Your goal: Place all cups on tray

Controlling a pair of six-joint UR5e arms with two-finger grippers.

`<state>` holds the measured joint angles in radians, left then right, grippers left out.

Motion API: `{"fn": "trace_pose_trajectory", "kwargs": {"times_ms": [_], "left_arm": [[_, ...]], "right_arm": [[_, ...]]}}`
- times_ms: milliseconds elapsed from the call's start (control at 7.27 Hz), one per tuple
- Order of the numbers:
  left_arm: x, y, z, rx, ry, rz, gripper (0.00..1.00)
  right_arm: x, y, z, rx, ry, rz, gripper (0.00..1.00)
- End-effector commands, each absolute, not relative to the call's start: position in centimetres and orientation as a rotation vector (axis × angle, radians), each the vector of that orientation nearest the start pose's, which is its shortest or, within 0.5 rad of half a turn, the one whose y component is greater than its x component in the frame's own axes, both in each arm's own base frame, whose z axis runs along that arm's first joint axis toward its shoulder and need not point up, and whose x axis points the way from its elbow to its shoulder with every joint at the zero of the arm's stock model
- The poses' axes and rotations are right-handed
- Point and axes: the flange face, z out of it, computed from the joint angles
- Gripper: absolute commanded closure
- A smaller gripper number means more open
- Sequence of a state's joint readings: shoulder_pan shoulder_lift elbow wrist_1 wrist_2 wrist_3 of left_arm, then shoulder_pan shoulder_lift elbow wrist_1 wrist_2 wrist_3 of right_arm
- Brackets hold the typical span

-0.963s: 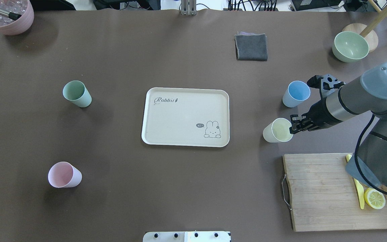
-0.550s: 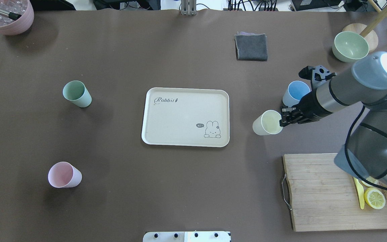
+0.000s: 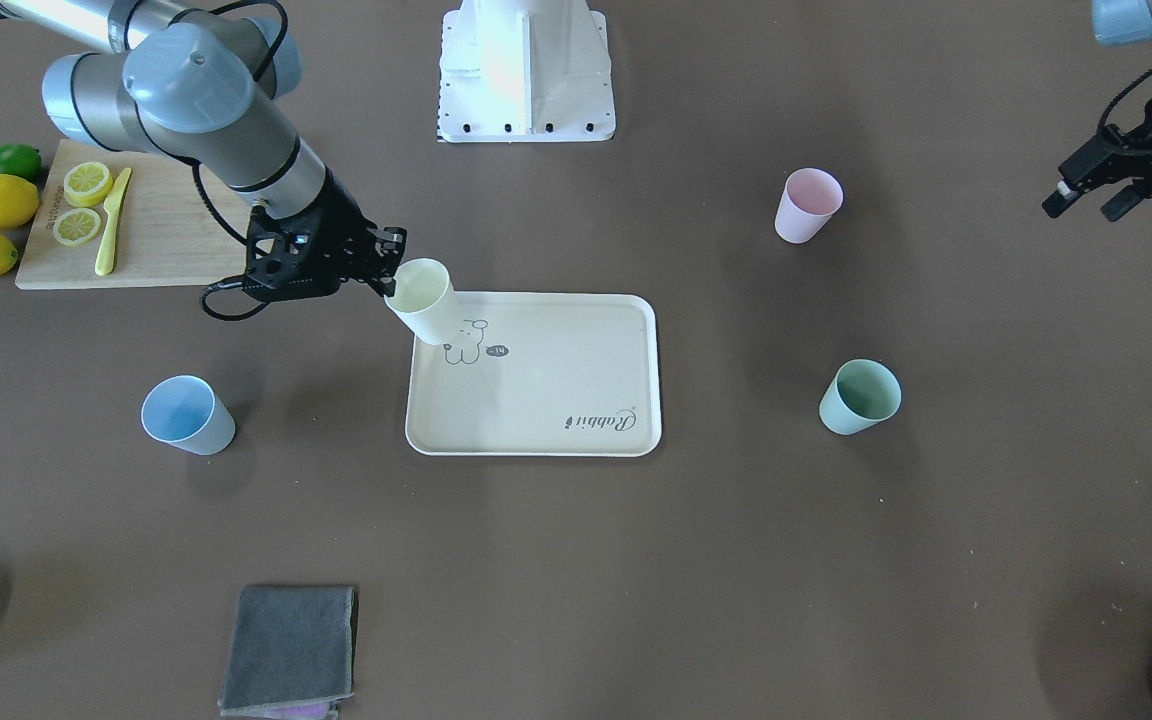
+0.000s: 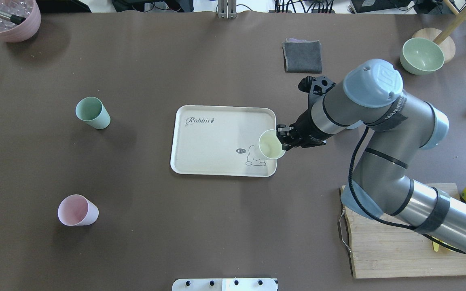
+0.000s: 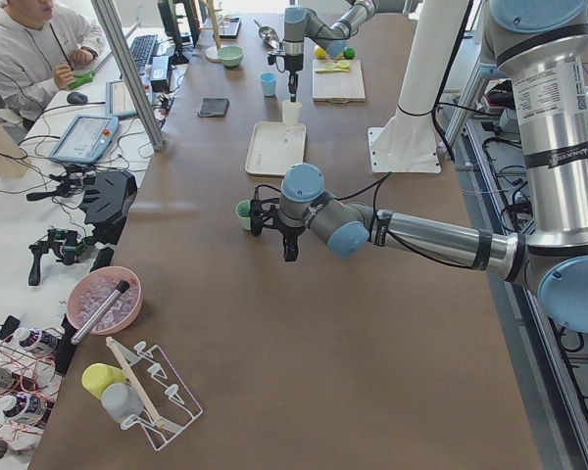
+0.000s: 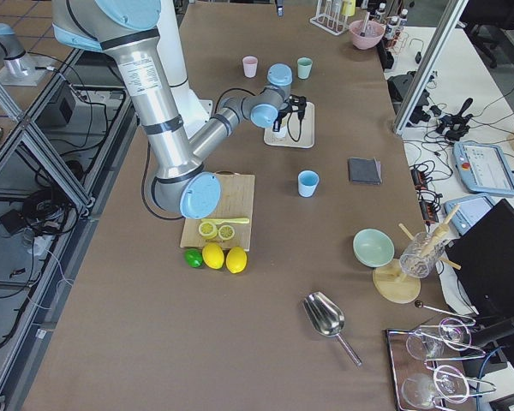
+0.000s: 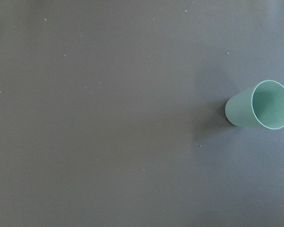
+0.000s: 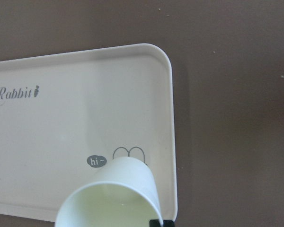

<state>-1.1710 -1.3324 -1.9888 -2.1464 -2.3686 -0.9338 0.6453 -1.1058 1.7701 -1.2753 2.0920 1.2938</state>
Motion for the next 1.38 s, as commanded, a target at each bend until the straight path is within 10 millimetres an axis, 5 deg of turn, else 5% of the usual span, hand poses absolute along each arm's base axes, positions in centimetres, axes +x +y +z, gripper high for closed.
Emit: {"fn": "trace_pose_trajectory", "kwargs": {"times_ms": [0, 275, 413, 825, 1238], "left_arm": [[16.4, -37.5, 45.0, 0.082, 1.027, -0.195, 0.03], [20.4, -35.8, 44.5, 0.073, 0.998, -0.189, 0.03], [21.1, -35.6, 44.5, 0.072, 0.992, -0.188, 0.03], [23.9, -33.6, 43.4, 0.031, 0.998, -0.202, 0.03], [26.3, -32.1, 43.1, 0.028, 0.983, -0.191, 0.03]], "right_arm": [[-47.9, -44.8, 26.1, -0.005, -1.033, 0.093, 1.0], [-48.4, -45.3, 24.5, -0.02, -0.993, 0.11, 0.99], [-48.8, -45.2, 23.8, -0.027, -0.98, 0.111, 0.82], [-49.4, -44.8, 24.0, -0.03, -0.956, 0.113, 0.53], [-49.1, -44.6, 23.1, -0.02, -0.971, 0.109, 0.01]]}}
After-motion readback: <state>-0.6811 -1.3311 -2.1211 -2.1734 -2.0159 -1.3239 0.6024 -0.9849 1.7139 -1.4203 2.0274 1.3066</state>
